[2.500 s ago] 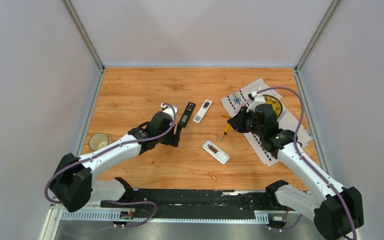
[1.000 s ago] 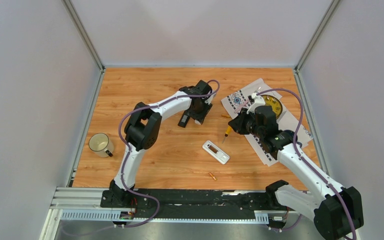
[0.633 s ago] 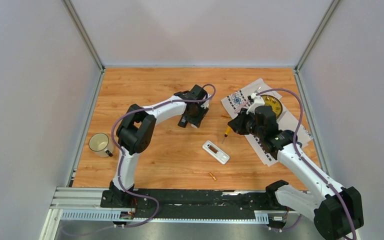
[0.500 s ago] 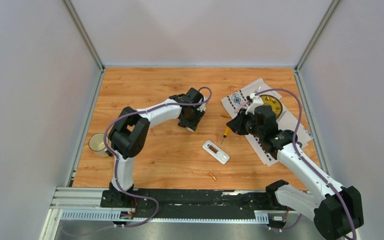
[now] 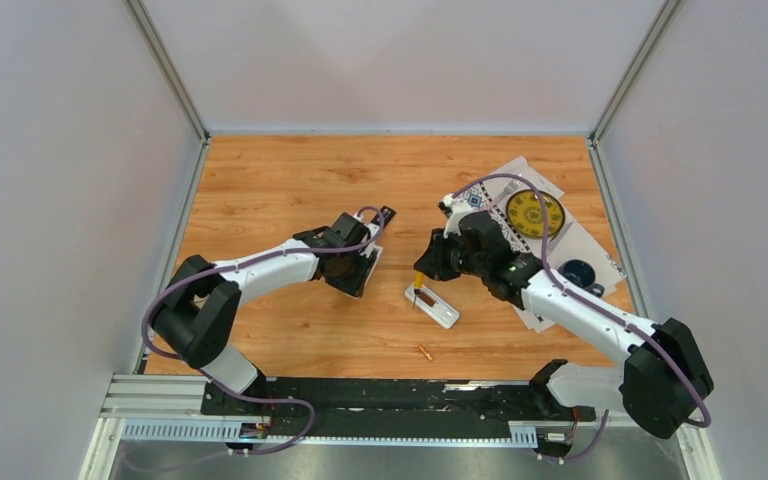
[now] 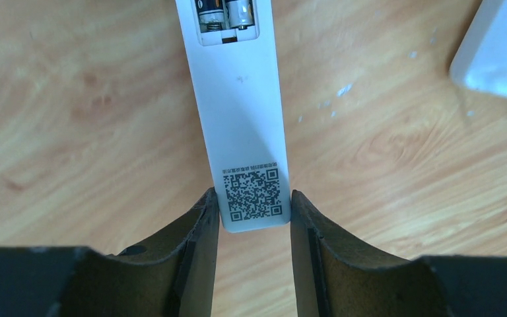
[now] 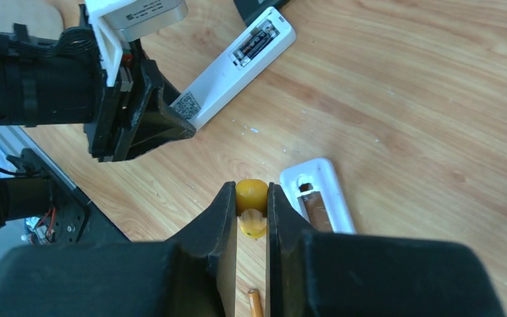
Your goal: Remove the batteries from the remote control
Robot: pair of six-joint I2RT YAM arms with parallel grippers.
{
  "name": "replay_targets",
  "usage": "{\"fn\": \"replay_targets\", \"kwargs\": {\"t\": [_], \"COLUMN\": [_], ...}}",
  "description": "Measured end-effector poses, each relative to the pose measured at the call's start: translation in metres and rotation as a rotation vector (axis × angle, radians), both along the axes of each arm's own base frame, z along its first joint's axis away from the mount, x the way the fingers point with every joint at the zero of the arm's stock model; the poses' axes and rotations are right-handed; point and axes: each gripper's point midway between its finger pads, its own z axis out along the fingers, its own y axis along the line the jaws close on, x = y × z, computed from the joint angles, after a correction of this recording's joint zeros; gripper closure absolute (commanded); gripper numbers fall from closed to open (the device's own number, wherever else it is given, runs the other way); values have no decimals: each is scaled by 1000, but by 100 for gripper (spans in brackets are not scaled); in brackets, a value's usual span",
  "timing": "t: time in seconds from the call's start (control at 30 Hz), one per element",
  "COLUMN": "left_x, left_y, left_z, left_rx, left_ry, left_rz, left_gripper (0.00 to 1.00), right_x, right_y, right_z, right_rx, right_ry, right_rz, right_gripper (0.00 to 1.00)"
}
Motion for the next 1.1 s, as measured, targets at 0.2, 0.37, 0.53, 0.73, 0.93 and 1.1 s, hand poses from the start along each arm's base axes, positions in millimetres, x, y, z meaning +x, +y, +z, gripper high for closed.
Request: {"fn": "replay_targets", "kwargs": {"t": [0.2,0.37,0.53,0.73,0.93,1.1], "left_x": [-27,-37,-41,-42,-48,-54], "left_y": [19,27,30,29,20,-4], "left_z": [-5,-8,-11,-11,-11,-9], "left_rx": [-15,-19,-22,-27,-32,-34], "left_ry": [10,14,17,18,15,16], "left_rz": [37,57,66,69,41,-25], "left_gripper": [92,92,92,92,92,92], "right_x": [-5,2,14,30,39,47], "right_y": [14,2,-14,-43,-72,-103], "right_z": [-20,-45,-41,-39,-41,-41], "right_rx": [-79,-197,-290,-415,-520,-547], "right_ry": [8,16,-38,-101,-125,-98], "right_rz": [10,-55,-140,-269,-382,-479], "right_gripper": [100,100,100,100,100,100]}}
